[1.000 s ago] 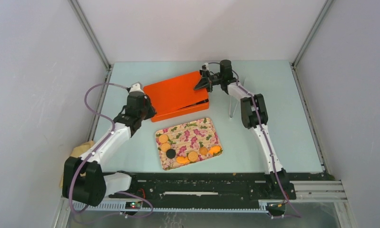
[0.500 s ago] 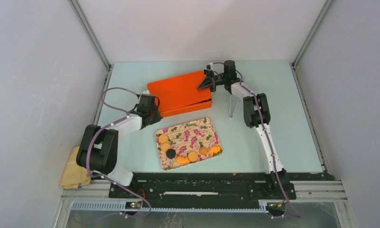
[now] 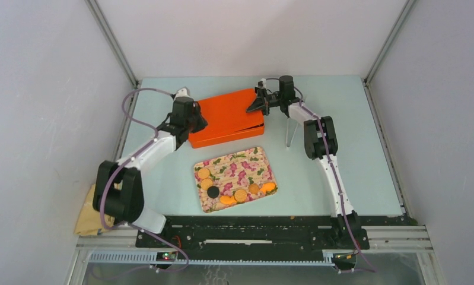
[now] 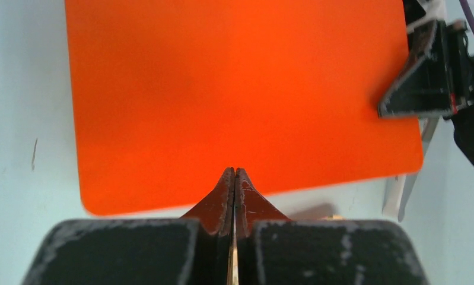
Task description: Pack the cookies
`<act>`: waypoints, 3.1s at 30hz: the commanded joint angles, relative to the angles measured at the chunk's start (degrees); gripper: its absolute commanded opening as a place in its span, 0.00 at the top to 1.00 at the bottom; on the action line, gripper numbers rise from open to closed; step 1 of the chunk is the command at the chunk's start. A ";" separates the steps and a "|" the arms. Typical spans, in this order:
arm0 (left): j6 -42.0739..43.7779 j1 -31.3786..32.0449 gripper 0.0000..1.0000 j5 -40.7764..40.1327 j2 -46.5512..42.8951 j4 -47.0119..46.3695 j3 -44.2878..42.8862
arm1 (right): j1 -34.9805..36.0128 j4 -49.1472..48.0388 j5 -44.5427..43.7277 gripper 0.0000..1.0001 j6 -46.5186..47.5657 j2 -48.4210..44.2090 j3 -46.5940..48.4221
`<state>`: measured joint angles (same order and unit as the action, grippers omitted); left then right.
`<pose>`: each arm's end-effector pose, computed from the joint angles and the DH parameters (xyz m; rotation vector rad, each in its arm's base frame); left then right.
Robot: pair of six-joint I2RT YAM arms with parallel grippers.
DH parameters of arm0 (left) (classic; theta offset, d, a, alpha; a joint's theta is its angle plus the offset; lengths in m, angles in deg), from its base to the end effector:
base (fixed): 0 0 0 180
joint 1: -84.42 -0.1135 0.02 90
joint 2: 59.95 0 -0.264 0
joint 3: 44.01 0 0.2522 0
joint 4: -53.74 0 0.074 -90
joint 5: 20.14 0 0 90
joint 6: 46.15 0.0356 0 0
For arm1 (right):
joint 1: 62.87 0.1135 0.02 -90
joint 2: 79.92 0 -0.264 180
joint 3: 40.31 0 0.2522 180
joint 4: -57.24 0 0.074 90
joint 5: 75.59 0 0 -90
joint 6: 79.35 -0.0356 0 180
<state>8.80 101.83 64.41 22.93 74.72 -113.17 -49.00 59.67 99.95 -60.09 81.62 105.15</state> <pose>0.3085 -0.0932 0.2533 -0.3921 2.1687 -0.4161 0.5600 0.1748 0.1029 0.1979 -2.1658 -2.1154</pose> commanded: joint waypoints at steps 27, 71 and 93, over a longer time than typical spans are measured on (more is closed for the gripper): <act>-0.80 -1.59 1.00 9.09 22.90 -3.98 -12.36 | -6.49 33.50 -24.09 0.26 26.86 -23.69 -11.44; -6.26 -8.00 1.00 -6.58 12.03 4.32 -6.20 | -2.21 65.50 -55.89 1.00 42.53 -15.84 2.71; -2.29 -2.61 1.00 -19.01 -1.82 12.76 -5.42 | -1.26 59.97 -81.07 1.00 38.96 -34.33 -13.24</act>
<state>5.30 99.05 52.52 29.33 85.47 -120.89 -50.40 122.97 26.77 -19.54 55.08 92.80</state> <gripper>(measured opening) 0.003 0.006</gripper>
